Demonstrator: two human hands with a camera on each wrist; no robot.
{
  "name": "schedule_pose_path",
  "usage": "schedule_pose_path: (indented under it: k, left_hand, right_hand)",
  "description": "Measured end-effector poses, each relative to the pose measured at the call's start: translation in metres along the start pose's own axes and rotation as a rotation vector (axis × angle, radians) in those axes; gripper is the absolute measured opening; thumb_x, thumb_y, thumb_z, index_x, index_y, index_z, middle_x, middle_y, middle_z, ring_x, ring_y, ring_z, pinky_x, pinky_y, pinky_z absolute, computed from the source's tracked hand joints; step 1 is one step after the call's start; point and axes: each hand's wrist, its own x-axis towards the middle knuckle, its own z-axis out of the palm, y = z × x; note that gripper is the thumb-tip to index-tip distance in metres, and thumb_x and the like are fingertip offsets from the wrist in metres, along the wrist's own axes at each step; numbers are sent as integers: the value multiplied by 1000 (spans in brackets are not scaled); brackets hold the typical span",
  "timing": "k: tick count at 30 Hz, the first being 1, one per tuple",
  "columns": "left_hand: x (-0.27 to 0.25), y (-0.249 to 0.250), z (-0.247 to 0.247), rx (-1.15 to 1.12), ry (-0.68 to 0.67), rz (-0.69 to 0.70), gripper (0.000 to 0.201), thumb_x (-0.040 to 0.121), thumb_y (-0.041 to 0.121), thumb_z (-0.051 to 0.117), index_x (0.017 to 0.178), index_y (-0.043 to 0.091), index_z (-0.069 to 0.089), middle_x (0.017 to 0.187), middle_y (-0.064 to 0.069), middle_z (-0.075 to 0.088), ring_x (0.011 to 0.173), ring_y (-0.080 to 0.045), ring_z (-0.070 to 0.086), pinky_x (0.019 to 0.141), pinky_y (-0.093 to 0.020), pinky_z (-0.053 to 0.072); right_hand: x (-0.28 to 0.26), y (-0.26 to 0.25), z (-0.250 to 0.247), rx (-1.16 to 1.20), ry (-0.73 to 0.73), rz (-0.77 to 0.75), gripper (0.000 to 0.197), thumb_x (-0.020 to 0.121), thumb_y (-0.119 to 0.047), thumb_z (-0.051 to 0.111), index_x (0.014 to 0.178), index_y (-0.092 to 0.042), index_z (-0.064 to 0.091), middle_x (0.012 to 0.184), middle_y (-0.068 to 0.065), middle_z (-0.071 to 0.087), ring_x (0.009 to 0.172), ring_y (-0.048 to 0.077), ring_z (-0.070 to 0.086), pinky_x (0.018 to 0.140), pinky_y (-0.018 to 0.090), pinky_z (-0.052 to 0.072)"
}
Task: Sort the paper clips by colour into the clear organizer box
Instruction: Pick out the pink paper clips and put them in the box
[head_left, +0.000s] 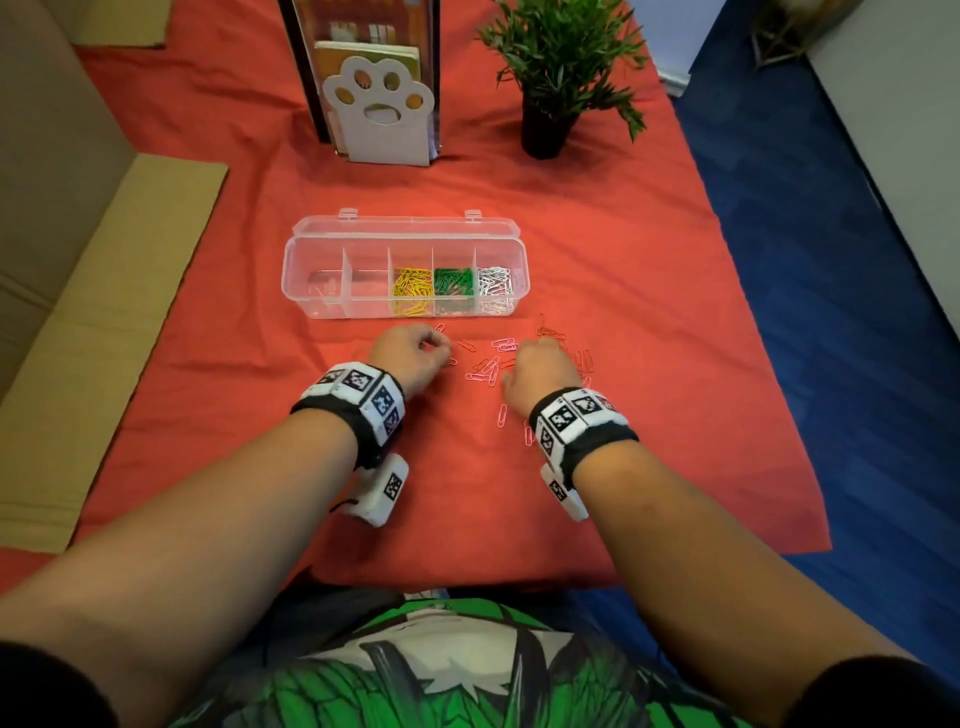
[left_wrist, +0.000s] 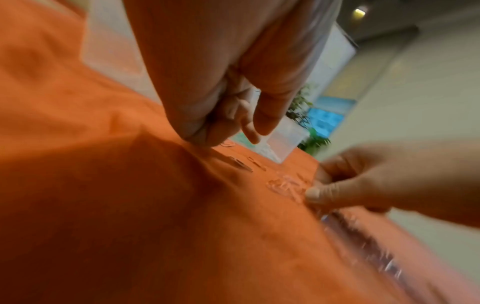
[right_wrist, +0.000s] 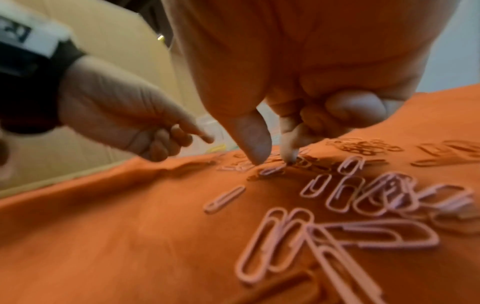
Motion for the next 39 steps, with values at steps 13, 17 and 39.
schedule_pose_path:
  k: [13,17,39]
  left_hand:
    - [6,-22,11,458,12,266,17,88,16,53,96,3,61,102,-18,55,95,-35,56,82,-37,43]
    - [8,-25,7,208,44,107,14,89,15,53,98,9,62,93,-4,62,87,-20,56,77,-26,39]
    - [19,-8,-10,-514,-9,-230,26,82,40,57,66,20,60,48,8,49,51,-17,45,50,-23,38]
  right_hand:
    - [-4,0,5,-149,13,-151,34,83,2,43,117,2,45,114,24,52,104,40,56,86,45,48]
    - [6,1,-3,77,-86,-56,29,84,-3,48,112,-1,55,113,17,58,105,31,57,88,36,48]
    - [39,5,-1,149,69,-123,19,81,-10,52,99,-6,59,109,13,53,102,29,53,91,34,47]
